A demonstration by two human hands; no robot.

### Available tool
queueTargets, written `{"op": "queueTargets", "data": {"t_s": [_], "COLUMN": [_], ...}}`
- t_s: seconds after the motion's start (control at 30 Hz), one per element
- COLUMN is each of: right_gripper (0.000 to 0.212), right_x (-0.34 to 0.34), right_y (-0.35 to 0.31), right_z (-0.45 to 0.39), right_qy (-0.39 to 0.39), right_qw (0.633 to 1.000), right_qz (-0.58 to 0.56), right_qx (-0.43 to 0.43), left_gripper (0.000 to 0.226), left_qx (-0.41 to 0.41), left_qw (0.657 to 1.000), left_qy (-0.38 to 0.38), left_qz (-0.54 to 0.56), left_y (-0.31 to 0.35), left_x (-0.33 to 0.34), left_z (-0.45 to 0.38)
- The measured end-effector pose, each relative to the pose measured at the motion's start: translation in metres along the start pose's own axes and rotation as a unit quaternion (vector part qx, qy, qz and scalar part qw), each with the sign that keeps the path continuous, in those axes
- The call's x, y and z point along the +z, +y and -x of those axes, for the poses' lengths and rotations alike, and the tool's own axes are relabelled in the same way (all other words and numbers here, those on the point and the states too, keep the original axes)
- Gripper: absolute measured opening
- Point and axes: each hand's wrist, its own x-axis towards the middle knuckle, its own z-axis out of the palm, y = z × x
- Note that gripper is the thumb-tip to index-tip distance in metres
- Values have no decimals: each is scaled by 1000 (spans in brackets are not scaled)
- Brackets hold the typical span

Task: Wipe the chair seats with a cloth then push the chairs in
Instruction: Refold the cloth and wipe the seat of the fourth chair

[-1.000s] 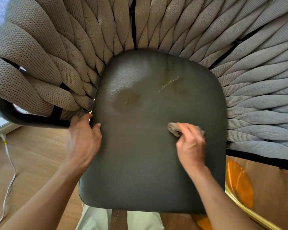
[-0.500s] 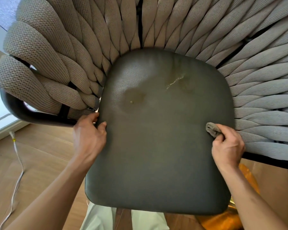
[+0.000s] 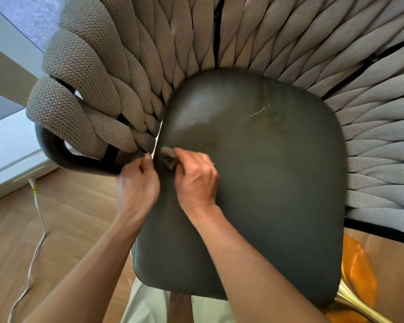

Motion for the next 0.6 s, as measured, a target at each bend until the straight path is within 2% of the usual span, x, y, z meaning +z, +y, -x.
{"op": "queueTargets", "data": {"t_s": [0.13,0.3,0.43,0.6], "right_gripper": [15,23,30,38], "right_x": [23,4,-34,-96], "right_y": [-23,0,49,127], "right_z": [-11,-7,-4,5], "right_qy": [-27,-38,-11,19], "right_qw": [1000,996,995,991], "right_qz": [12,70,98,130], "right_qx": [-7,-41,-30,28], "left_gripper": [46,42,36,38], "left_qx": [-16,-2,36,67], "left_qw": [999,1000,999,993], "left_qy": [31,7,-26,-21], "left_qz": [40,20,-25,-92], "left_y": [5,8,10,8], "left_x": [-2,-5,-4,6], "left_z": [2,6,9,3]}}
